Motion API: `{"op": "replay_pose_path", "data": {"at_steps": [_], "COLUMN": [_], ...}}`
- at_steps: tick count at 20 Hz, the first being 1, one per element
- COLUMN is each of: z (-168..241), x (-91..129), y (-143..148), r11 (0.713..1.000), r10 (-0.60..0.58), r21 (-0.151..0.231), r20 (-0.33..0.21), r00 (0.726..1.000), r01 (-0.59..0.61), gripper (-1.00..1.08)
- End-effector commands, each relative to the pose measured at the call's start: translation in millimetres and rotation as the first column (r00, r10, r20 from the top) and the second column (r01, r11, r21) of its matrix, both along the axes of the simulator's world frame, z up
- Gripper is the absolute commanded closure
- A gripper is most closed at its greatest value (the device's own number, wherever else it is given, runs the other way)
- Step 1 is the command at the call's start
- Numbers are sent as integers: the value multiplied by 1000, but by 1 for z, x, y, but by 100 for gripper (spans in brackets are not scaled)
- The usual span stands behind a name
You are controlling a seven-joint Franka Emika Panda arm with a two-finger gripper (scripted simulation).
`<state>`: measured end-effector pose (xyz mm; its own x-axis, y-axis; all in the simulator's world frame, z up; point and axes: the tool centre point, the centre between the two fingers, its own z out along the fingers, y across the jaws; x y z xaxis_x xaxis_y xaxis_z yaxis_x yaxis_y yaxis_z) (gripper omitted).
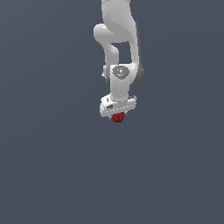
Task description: Pick up the object and move it to a goal position.
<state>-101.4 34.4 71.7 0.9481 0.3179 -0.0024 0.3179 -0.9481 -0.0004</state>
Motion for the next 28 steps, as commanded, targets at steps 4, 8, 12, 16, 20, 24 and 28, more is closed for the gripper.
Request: {"op": "replay_pose_path", "data": {"at_steps": [4, 8, 12, 16, 20, 24, 28], "z": [35, 68, 103, 134, 160, 178, 189], "x": [-2, -4, -5, -7, -7, -6, -6], "y": [-35, -68, -103, -135, -162, -180, -191], "r11": [1000, 1000, 1000, 1000, 1000, 1000, 1000], "r10": [0, 0, 0, 0, 0, 0, 0], "r21": [1, 2, 3, 3, 3, 2, 1], "r20": [3, 3, 3, 3, 3, 3, 2], "r00": [1000, 1000, 1000, 1000, 1000, 1000, 1000], "r01": [0, 0, 0, 0, 0, 0, 0], "gripper": [108, 108, 108, 108, 108, 108, 108]}}
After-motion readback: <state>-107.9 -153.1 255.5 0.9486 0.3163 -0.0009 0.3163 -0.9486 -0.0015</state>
